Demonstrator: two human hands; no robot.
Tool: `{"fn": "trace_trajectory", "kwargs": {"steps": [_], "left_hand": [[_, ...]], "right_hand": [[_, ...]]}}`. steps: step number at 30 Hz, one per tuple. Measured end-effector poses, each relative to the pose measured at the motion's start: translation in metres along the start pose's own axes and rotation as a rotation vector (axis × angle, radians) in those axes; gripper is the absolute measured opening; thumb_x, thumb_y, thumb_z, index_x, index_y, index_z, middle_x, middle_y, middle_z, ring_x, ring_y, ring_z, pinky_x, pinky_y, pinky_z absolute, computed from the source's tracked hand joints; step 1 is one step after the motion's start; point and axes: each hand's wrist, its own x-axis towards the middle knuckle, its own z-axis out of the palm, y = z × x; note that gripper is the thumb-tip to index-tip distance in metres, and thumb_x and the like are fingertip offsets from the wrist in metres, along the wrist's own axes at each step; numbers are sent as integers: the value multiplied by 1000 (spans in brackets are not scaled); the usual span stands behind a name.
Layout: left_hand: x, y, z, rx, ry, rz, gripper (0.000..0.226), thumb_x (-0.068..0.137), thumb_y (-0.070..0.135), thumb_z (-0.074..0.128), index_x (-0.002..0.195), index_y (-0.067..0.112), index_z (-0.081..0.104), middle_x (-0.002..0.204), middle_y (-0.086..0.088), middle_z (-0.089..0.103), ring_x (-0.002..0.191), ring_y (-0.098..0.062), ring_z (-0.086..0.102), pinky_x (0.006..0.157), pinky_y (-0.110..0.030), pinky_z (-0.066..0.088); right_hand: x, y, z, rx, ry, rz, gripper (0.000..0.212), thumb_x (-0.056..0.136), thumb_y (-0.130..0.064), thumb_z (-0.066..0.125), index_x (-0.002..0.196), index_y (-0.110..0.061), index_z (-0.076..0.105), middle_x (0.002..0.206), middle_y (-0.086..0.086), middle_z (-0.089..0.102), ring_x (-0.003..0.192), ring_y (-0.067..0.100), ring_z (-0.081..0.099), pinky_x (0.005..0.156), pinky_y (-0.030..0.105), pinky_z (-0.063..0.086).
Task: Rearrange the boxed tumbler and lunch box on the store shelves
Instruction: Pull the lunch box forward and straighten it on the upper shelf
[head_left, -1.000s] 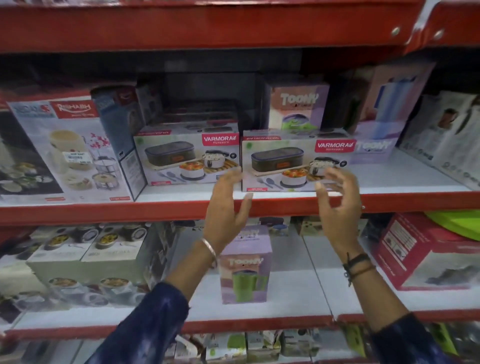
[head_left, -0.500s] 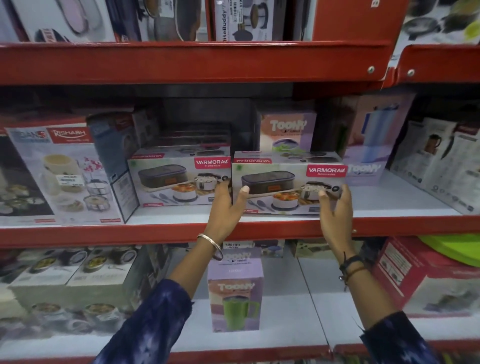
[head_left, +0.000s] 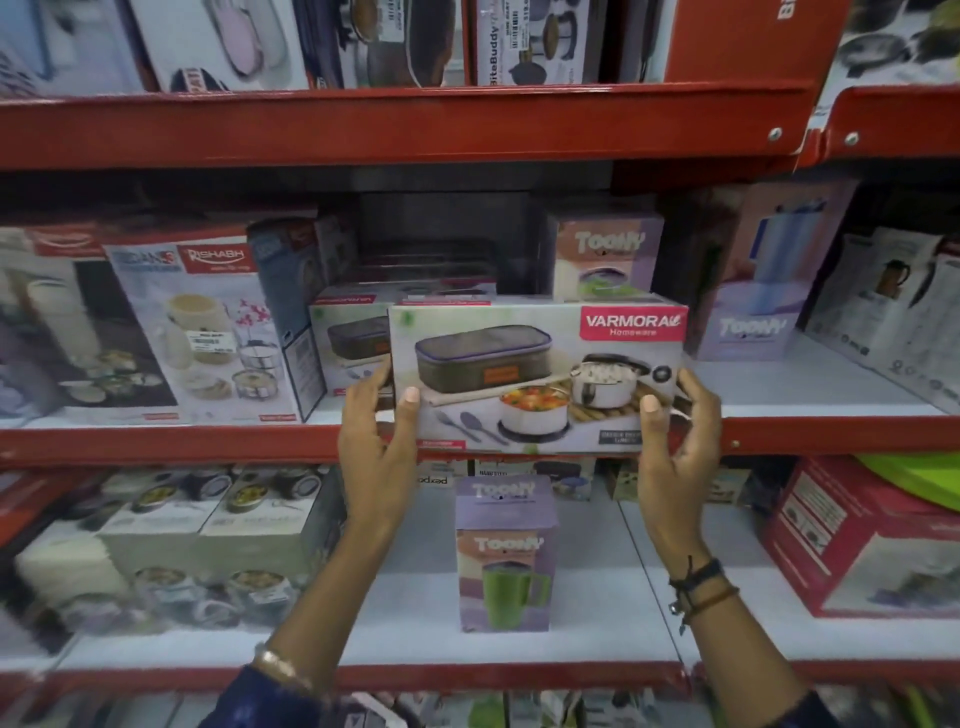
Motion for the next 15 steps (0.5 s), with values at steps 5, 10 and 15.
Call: {"fn": "trace_trajectory", "kwargs": {"steps": [5,10,15], "left_hand": [[-25,-10,-29,48,-5,-39,47,88,47,48,127,21,55,114,0,57,108,-13,55,92,-40,49],[-46,-22,-50,110,-6,-104,50,87,53,46,127,25,55,111,3,55,107,-16,56,92,-47,49],[-55,-26,-62,144,-4,-67,39,90,50,46,125,36,54,102,37,51,104,-19,54,88,-50,49]], "right_hand": [[-38,3,1,2,-61,65,44,89,-36,50,127,-15,50,120,5,51,113,16,49,99,22,39],[-70,4,3,10,-118,124,47,87,-39,51,126,-13,53,124,6,52,117,19,49,100,19,40],[-84,-1,5,0,-158,143,50,86,-40,50,128,-12,52,125,12,51,116,15,48,95,6,36]]}}
